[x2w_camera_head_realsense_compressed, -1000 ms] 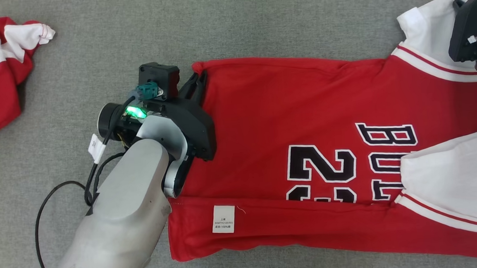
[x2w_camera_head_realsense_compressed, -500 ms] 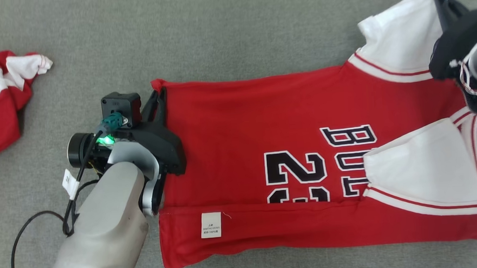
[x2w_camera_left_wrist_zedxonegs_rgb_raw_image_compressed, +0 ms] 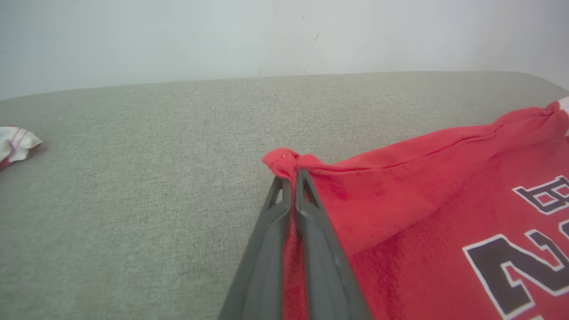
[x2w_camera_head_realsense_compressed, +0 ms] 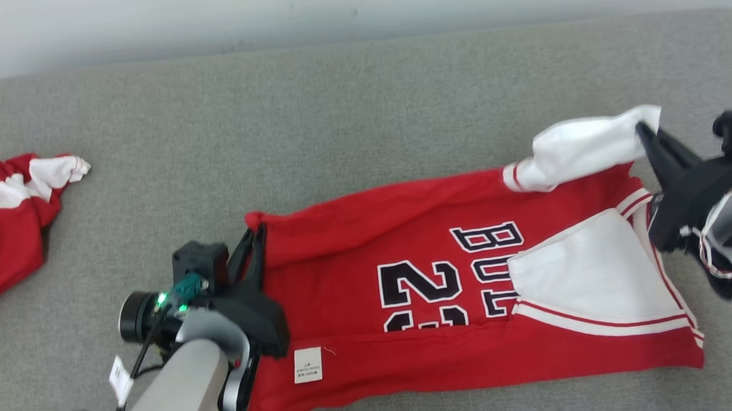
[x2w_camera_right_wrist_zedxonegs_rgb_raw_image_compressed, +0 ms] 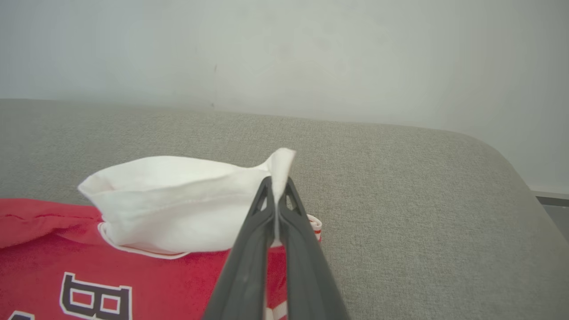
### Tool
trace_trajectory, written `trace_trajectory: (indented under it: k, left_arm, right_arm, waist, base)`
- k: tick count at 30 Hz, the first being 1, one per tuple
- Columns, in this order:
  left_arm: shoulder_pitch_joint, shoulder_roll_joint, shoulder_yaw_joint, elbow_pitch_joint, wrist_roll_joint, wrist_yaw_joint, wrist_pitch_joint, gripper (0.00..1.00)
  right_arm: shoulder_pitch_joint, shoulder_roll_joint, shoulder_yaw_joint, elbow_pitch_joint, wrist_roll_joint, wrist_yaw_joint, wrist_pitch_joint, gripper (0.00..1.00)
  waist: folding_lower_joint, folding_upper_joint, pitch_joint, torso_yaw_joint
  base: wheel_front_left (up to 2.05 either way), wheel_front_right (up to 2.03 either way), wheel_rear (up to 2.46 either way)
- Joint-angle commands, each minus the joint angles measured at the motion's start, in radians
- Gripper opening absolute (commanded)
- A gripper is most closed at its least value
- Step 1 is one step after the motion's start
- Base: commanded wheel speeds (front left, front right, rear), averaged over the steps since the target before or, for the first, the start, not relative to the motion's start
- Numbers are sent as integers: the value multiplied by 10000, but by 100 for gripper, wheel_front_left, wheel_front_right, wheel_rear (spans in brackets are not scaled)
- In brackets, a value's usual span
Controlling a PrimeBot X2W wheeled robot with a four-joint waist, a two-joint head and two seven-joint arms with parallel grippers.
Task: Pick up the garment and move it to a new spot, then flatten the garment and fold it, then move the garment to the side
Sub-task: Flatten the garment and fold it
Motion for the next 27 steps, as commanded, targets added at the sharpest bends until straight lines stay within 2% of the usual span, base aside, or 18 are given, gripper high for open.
trace_trajectory:
  k: [1, 6, 12, 17, 23, 24, 26, 27]
  left_arm:
    - [255, 148, 24, -98, 41, 75, -84, 0]
    - [1300, 381, 68, -896, 1, 310, -196, 0]
    - [2261, 556, 52, -1610, -56, 513, -209, 0]
    - [2652, 639, 136, -1841, -149, 679, -228, 0]
    - [2548, 659, 289, -1829, -19, 609, -272, 1]
    - [2520, 645, 308, -1818, 30, 603, -270, 5]
    - [2494, 610, 323, -1767, 106, 612, -278, 18]
    - [2482, 599, 333, -1734, 149, 593, -274, 35]
  right_arm:
    - [262, -73, 23, -134, 66, -26, -39, 0]
    - [1353, -302, -47, -864, 190, -26, 92, 0]
    - [2607, -210, -581, -1503, 365, -26, 377, 0]
    - [3464, -16, -980, -2130, 310, -26, 701, 0]
    - [4362, 277, -1485, -2944, -36, -26, 1471, 0]
    - [4481, 300, -1560, -3027, -104, -26, 1625, 0]
    - [4703, 374, -1721, -3198, -186, -26, 1948, 0]
    - [4799, 410, -1800, -3294, -252, -26, 2096, 0]
  waist:
    - [1, 0, -385, -281]
    - [1, 0, -568, -327]
    - [1, 0, -670, -274]
    - [1, 0, -698, -236]
    - [1, 0, -635, -285]
    - [1, 0, -623, -298]
    - [1, 0, -607, -331]
    - [1, 0, -599, -349]
  base:
    - [0, 0, 0]
    - [0, 0, 0]
    - [0, 0, 0]
    - [0, 0, 0]
    - [0, 0, 0]
    - [0, 0, 0]
    - [0, 0, 0]
    - [0, 0, 0]
